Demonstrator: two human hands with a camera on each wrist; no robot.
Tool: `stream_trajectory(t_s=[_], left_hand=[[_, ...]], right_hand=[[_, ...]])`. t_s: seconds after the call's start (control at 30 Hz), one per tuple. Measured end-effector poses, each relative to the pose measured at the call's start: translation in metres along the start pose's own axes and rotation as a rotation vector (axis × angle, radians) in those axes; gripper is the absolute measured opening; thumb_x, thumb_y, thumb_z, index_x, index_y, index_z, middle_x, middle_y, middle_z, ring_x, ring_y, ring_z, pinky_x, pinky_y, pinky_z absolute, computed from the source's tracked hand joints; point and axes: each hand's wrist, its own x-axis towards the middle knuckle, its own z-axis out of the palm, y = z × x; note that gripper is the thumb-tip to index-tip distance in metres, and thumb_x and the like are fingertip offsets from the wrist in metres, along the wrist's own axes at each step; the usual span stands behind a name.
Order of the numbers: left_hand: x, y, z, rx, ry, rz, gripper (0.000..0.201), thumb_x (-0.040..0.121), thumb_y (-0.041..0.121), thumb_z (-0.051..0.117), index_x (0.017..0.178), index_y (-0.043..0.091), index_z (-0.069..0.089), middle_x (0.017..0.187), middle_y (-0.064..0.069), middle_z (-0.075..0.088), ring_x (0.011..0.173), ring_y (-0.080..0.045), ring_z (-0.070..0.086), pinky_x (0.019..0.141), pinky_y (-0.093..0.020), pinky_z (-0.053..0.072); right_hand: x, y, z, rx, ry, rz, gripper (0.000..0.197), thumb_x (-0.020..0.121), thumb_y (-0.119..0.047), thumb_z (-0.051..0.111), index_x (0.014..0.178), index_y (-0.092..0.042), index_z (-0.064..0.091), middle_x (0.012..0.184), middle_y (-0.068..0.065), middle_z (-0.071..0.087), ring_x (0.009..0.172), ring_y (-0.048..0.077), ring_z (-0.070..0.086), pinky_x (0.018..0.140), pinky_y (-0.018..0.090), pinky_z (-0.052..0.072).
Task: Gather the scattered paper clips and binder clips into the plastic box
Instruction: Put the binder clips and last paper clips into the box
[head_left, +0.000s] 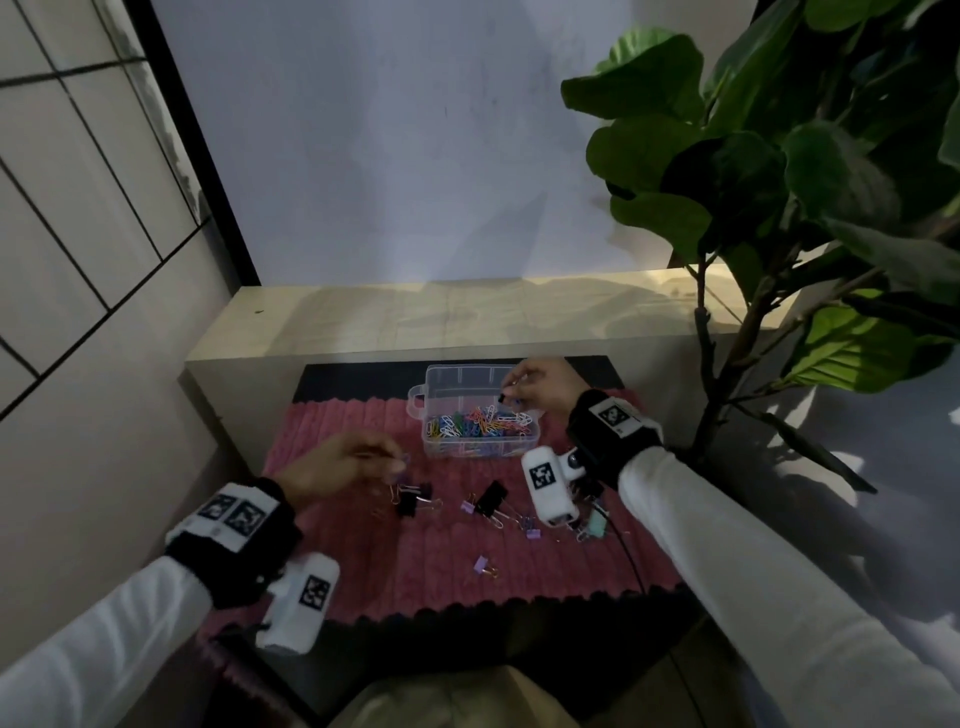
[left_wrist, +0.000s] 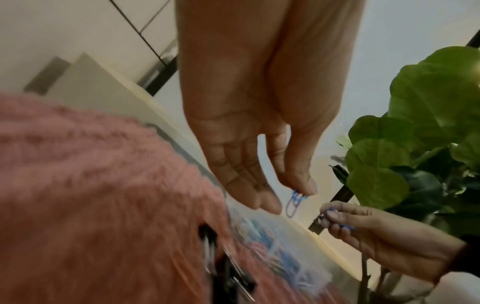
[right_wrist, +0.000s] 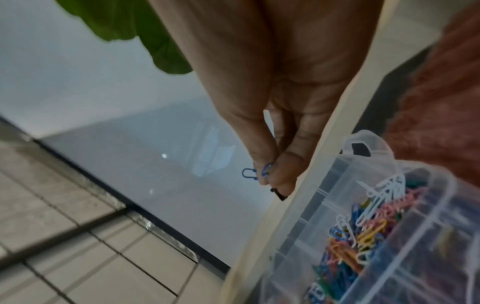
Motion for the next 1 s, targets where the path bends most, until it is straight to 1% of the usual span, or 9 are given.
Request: stream_trajectory(t_s=[0.1,0.17,0.23,0.3,0.4,0.6,0.8,0.9,1.0], left_hand=[[-0.004,-0.006,-0.019,0.246,0.006,-0.018,0.011,0.083,0.013,0.062,0.075,0.021,0.061,0.077,0.004,0.066,0.065,0.002,0.061,0.065,-0.008,0.046],[-0.003,-0.015,-0.019,0.536,-0.002,-0.008,0.016,0.083,0.015,0.062,0.076,0.028,0.058,0.080,0.011,0.063,0.068,0.001,0.057,0.066,-0.011,0.039],[-0.002,-0.021,-0.013,0.728,-0.015,0.015,0.011,0.084,0.014,0.061,0.092,0.021,0.061,0.090,0.007,0.064,0.076,-0.005,0.055,0.069,-0.014,0.036],[0.000,-0.030,-0.005,0.801,-0.065,0.031,0.024,0.082,0.013,0.063,0.106,0.014,0.063,0.104,0.001,0.068,0.089,-0.009,0.059,0.077,-0.012,0.036],[0.004,-0.038,0.005,0.853,-0.116,0.053,0.027,0.080,0.010,0.063,0.107,0.012,0.064,0.113,-0.003,0.065,0.100,-0.016,0.060,0.080,-0.013,0.035],[0.008,-0.039,0.013,0.923,-0.141,0.020,0.018,0.081,0.008,0.056,0.099,0.005,0.059,0.115,-0.009,0.053,0.099,-0.024,0.055,0.081,-0.028,0.042],[0.016,-0.029,0.010,0.944,-0.280,-0.070,0.020,0.081,0.012,0.058,0.100,0.004,0.060,0.105,-0.013,0.065,0.084,-0.018,0.054,0.072,-0.023,0.040],[0.018,-0.025,0.011,0.940,-0.329,-0.100,0.023,0.079,0.012,0.060,0.100,0.005,0.060,0.104,-0.012,0.065,0.081,-0.014,0.051,0.065,-0.018,0.039],[0.018,-0.028,0.009,0.882,-0.356,-0.085,0.023,0.077,0.013,0.064,0.099,0.006,0.062,0.098,-0.008,0.064,0.081,-0.009,0.050,0.058,-0.006,0.032]], right_hand=[[0.013,-0.005,0.006,-0.132,0.007,0.043,0.007,0.080,0.004,0.063,0.085,-0.001,0.063,0.089,0.017,0.066,0.072,0.021,0.064,0.059,0.020,0.054],[0.017,-0.005,0.007,-0.308,-0.073,0.051,0.017,0.080,0.000,0.065,0.097,-0.001,0.065,0.097,0.013,0.067,0.083,0.019,0.062,0.066,0.020,0.050],[0.017,-0.004,0.005,-0.464,-0.158,0.031,0.022,0.081,-0.001,0.064,0.102,-0.003,0.066,0.103,0.010,0.067,0.094,0.021,0.062,0.078,0.026,0.049],[0.017,0.000,-0.001,-0.525,-0.192,0.001,0.024,0.082,0.004,0.060,0.104,-0.003,0.066,0.110,0.014,0.066,0.103,0.025,0.062,0.087,0.031,0.050],[0.008,0.001,-0.019,-0.541,-0.173,-0.073,0.022,0.083,0.004,0.058,0.101,-0.003,0.067,0.110,0.015,0.068,0.101,0.024,0.063,0.088,0.032,0.051],[-0.027,0.026,-0.067,-0.706,-0.079,-0.154,0.016,0.079,-0.004,0.063,0.091,-0.012,0.070,0.098,0.006,0.071,0.092,0.021,0.064,0.091,0.039,0.050],[-0.070,0.057,-0.073,-0.745,-0.180,-0.062,0.019,0.082,-0.007,0.063,0.076,-0.025,0.063,0.086,-0.001,0.067,0.077,0.004,0.057,0.070,0.014,0.040],[-0.073,0.061,-0.058,-0.741,-0.150,-0.106,0.011,0.084,-0.005,0.060,0.088,-0.012,0.067,0.089,0.002,0.068,0.078,0.005,0.059,0.065,0.003,0.038],[-0.072,0.058,-0.037,-0.764,-0.199,-0.184,0.012,0.085,-0.001,0.058,0.093,-0.005,0.067,0.093,0.006,0.069,0.080,0.009,0.062,0.067,0.002,0.041]])
